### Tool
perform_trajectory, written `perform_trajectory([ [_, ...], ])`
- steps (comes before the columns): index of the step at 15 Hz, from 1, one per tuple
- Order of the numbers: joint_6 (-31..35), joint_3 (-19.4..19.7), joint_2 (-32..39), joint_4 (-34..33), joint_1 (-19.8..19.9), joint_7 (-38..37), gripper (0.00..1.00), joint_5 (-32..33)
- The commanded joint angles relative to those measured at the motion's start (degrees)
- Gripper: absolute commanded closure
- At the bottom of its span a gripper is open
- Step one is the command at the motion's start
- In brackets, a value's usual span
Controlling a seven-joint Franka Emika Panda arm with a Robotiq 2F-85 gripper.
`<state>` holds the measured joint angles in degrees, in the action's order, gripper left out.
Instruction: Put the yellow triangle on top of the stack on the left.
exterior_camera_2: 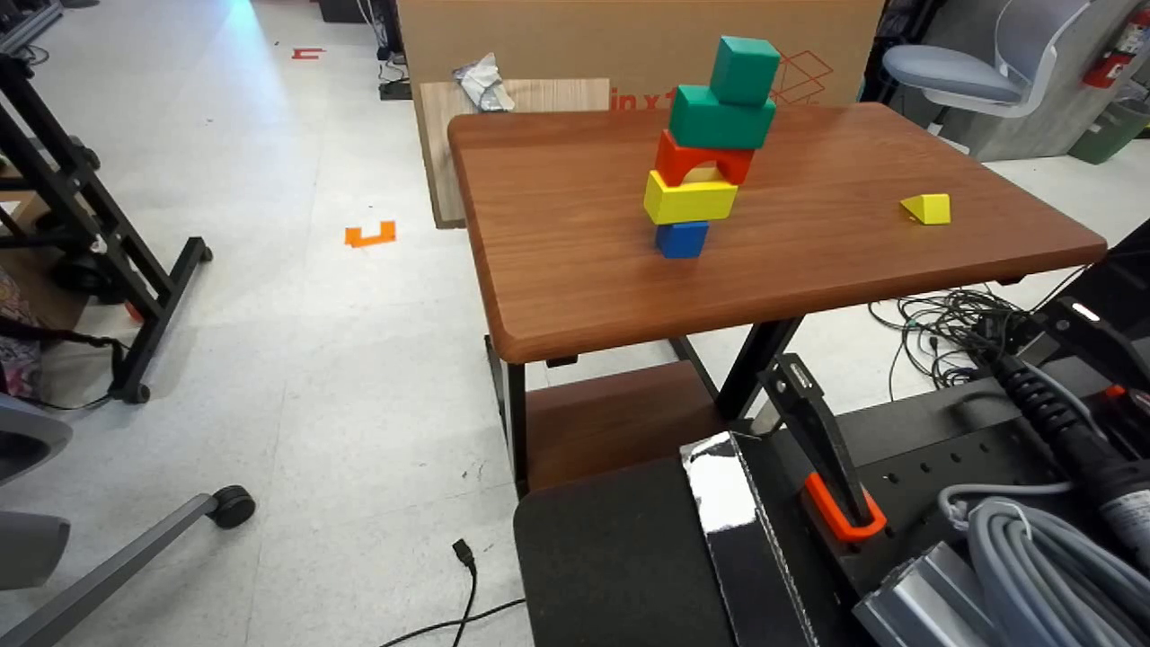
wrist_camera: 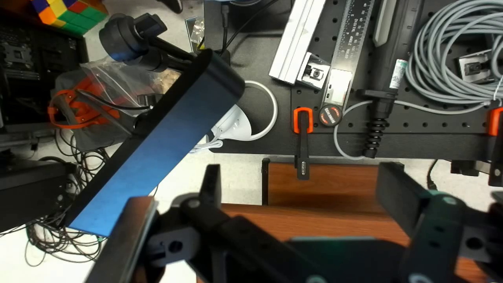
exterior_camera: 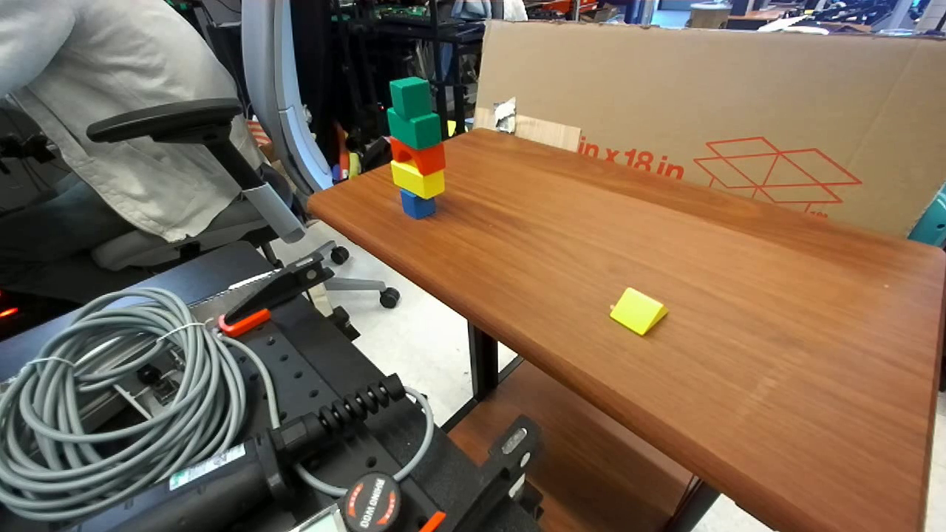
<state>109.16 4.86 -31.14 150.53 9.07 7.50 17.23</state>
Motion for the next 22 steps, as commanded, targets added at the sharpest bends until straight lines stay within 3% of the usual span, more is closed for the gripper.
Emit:
perform_trajectory([
  [1,-0.19,0.64,-0.02,-0.08,-0.72,-0.3,0.0,0.29],
  [8,11.46,-1.5,15.87,-4.31,-2.73,-8.9,0.0,-1.71],
  [17,20.19,-0.24,40.31,-17.74,-2.91,-7.69,0.0,-4.32],
  [22,22.39,-0.13,49.09,-23.26,-2.73,-7.98,0.0,-7.98],
])
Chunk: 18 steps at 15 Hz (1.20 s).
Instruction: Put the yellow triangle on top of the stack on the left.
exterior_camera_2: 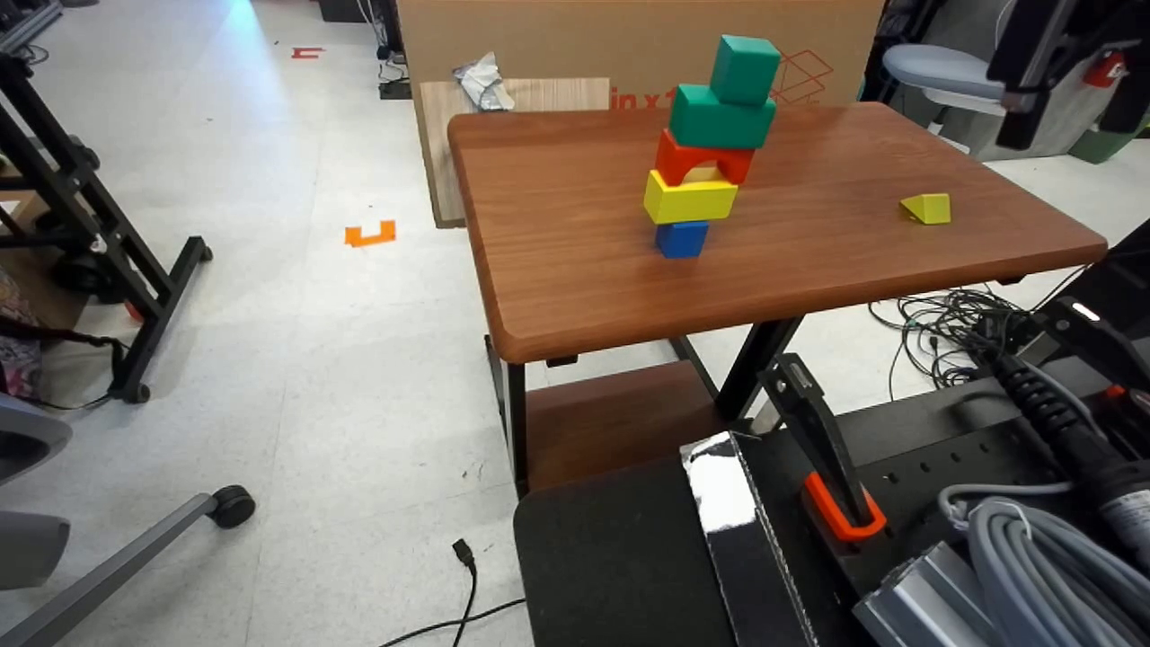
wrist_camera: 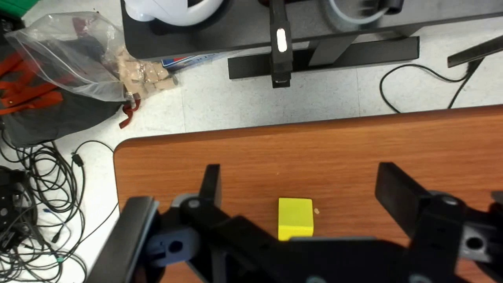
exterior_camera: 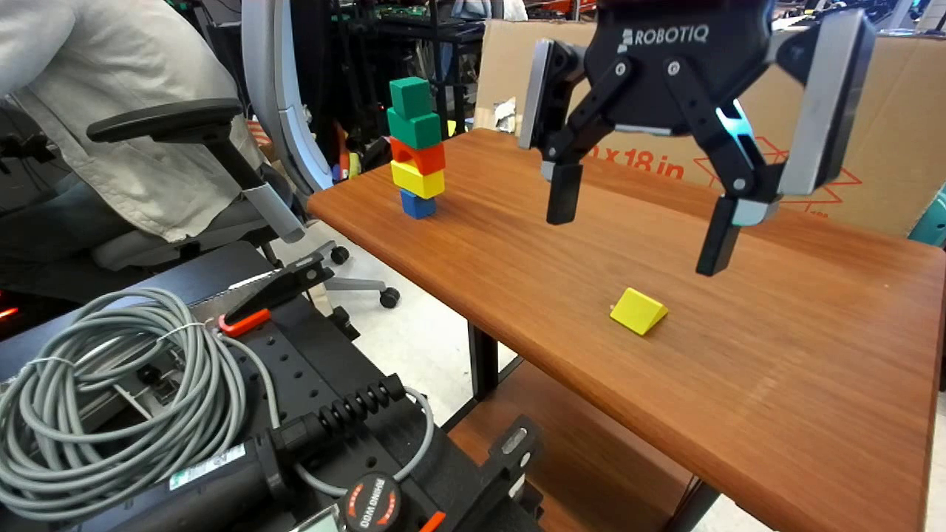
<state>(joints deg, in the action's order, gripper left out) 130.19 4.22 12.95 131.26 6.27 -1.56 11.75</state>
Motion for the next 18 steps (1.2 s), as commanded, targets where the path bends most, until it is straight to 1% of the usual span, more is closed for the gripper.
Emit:
perform_trajectory([
  [1,2.34,0.61,5.98,-4.19,0.24,1.4,0.0,-2.95],
  [8,7.77,1.34,10.69,-4.55,1.28,3.35,0.0,-3.76],
  [12,10.92,1.09,12.55,-5.14,2.6,6.6,0.0,-4.51],
  [18,20.61,-0.27,14.41,-4.85,4.4,11.3,0.0,-7.63],
])
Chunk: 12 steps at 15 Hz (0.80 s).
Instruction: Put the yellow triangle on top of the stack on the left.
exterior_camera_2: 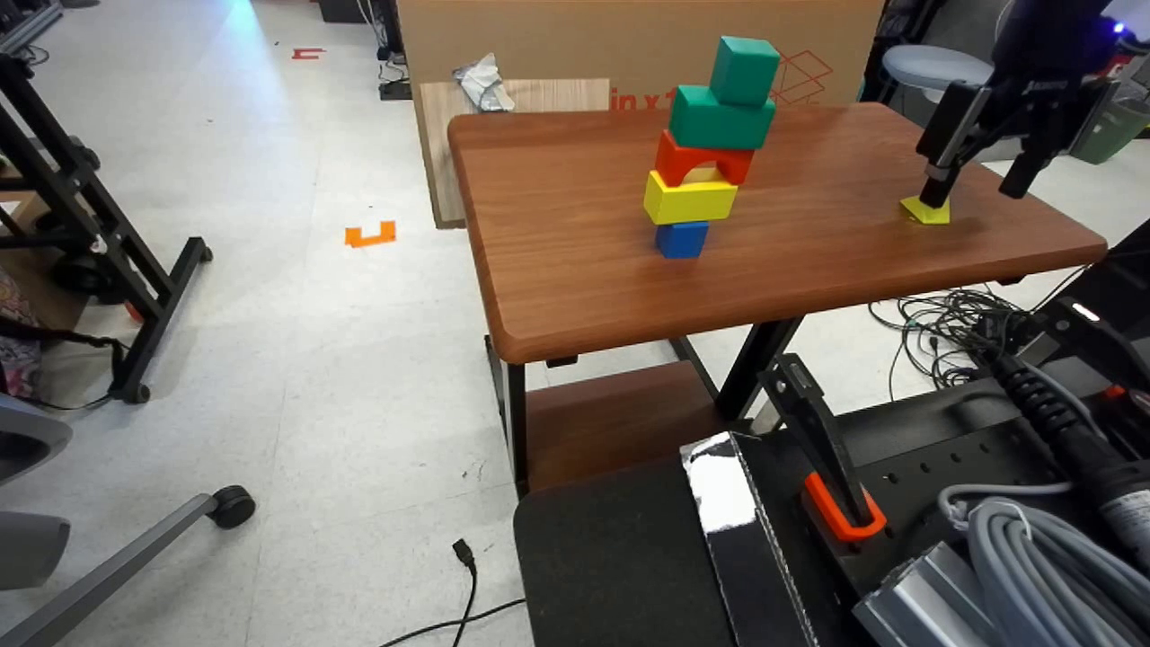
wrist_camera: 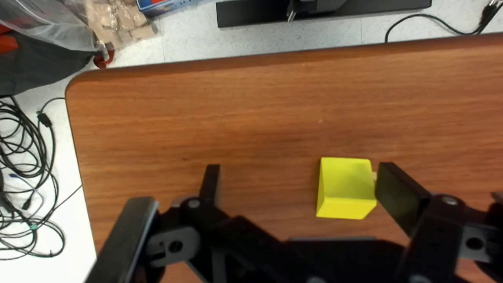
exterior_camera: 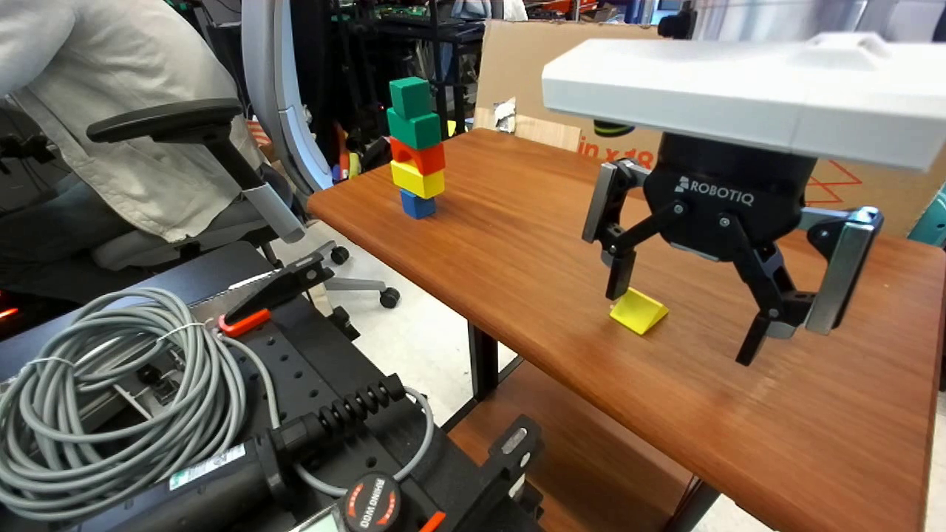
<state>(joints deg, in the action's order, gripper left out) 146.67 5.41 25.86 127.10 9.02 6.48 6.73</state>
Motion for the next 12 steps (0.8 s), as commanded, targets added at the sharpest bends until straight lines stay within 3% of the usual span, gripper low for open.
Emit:
perform_trajectory([
  [1,4.78,-1.83,1.83,-0.76,1.85,4.08,0.0,-3.13],
  [10,5.21,-6.05,2.22,-0.28,4.47,11.14,0.0,-7.96],
  [12,5.28,-5.25,2.6,-0.68,3.72,10.12,0.28,-7.53],
])
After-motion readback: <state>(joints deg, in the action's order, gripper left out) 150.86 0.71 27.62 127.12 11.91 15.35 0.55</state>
